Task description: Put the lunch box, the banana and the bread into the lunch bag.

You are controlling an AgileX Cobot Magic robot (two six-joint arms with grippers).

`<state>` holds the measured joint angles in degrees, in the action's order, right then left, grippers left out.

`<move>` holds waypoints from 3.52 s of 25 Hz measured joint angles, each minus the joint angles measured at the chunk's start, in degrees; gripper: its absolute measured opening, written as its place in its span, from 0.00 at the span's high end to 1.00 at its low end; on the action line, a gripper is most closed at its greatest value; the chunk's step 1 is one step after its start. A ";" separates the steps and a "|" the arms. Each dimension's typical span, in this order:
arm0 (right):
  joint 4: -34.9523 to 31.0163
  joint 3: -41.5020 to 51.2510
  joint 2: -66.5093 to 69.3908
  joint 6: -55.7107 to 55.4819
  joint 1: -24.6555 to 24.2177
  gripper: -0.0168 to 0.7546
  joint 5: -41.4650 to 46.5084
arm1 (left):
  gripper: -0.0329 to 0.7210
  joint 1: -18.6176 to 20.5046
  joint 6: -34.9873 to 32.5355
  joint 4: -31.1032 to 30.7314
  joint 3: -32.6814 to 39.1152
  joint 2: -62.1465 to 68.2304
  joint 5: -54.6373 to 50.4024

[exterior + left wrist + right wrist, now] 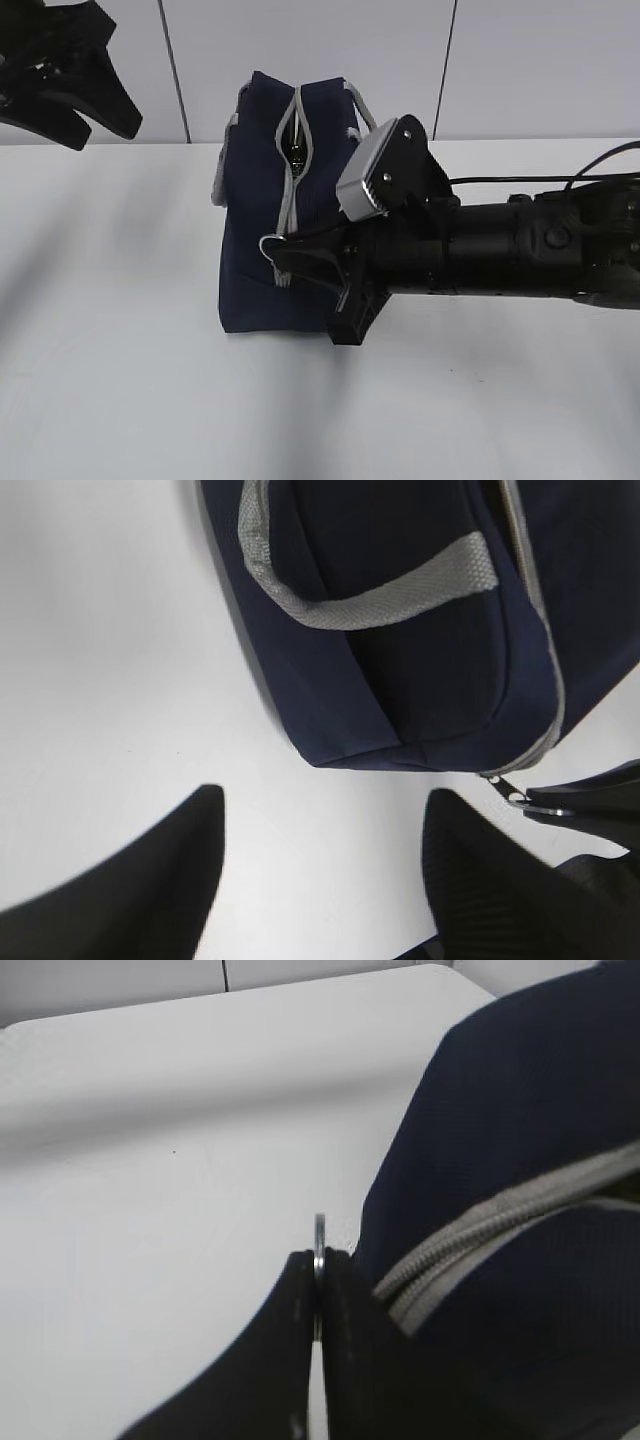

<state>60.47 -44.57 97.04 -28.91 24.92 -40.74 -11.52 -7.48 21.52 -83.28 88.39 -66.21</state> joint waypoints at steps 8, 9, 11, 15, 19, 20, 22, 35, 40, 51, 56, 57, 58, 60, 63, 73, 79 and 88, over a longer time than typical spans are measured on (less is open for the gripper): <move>8.63 -4.13 -0.14 -8.68 0.00 1.00 1.02 | 0.38 0.00 -0.84 0.17 1.23 0.00 0.30; 9.40 -4.79 -0.14 -9.88 0.00 1.00 1.05 | 0.38 0.00 -0.96 0.17 2.01 0.00 0.51; 11.16 -5.82 -0.14 -11.67 0.00 1.00 1.16 | 0.38 0.00 -1.18 0.17 3.80 0.00 0.94; 12.17 -7.17 -0.14 -13.67 -0.23 1.00 1.19 | 0.38 0.00 -2.26 0.37 6.52 0.00 3.16; 12.17 -7.50 -0.14 -14.17 -0.31 1.00 2.18 | 0.38 0.00 -3.46 1.03 8.21 0.00 5.05; 12.17 -7.61 -0.14 -14.19 -0.31 1.00 2.64 | 0.38 0.00 -3.61 1.03 8.33 0.00 5.40; 12.17 -8.14 -0.14 -14.32 -0.31 1.00 3.00 | 0.38 0.00 -3.85 1.14 8.38 0.00 6.24; 12.17 -12.99 -0.14 -17.53 -0.31 1.00 4.94 | 0.38 0.00 -4.95 1.47 8.38 0.50 7.88; 12.17 -14.88 -0.14 -19.06 -0.31 1.00 5.68 | 0.38 0.00 -6.59 3.38 8.38 0.57 7.97; 12.38 -18.35 -0.14 -21.78 -0.31 1.00 8.16 | 0.38 0.00 -8.96 5.92 8.38 0.57 8.02; 12.47 -20.23 -0.14 -22.36 -0.31 1.00 10.17 | 0.38 0.00 -9.11 6.09 8.38 0.57 8.02; 12.47 -20.52 -0.14 -22.36 -0.31 1.00 10.43 | 0.38 0.00 -9.31 6.15 8.38 0.57 8.02; 12.47 -20.76 -0.14 -22.44 -0.31 1.00 10.86 | 0.38 0.00 -9.66 6.32 8.38 0.57 8.02; 12.47 -21.09 -0.14 -22.44 -0.31 1.00 11.75 | 0.38 0.00 -10.31 7.15 8.38 0.57 8.02; 12.47 -21.60 -0.14 -22.70 -0.31 1.00 12.63 | 0.38 0.00 -11.37 8.29 8.38 0.57 8.02; 12.47 -23.81 -0.14 -23.37 -0.31 1.00 16.74 | 0.38 0.00 -13.81 11.08 8.38 0.78 8.08; 12.36 -23.81 -0.14 -23.49 -0.31 1.00 17.39 | 0.38 0.00 -16.05 13.68 8.38 2.08 8.25; 12.66 -25.94 -0.14 -26.34 -0.31 1.00 16.43 | 0.38 0.00 -21.54 15.81 8.38 2.62 8.50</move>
<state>73.12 -70.51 96.90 -55.25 24.61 -24.31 -11.52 -29.02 37.33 -74.90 91.00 -57.70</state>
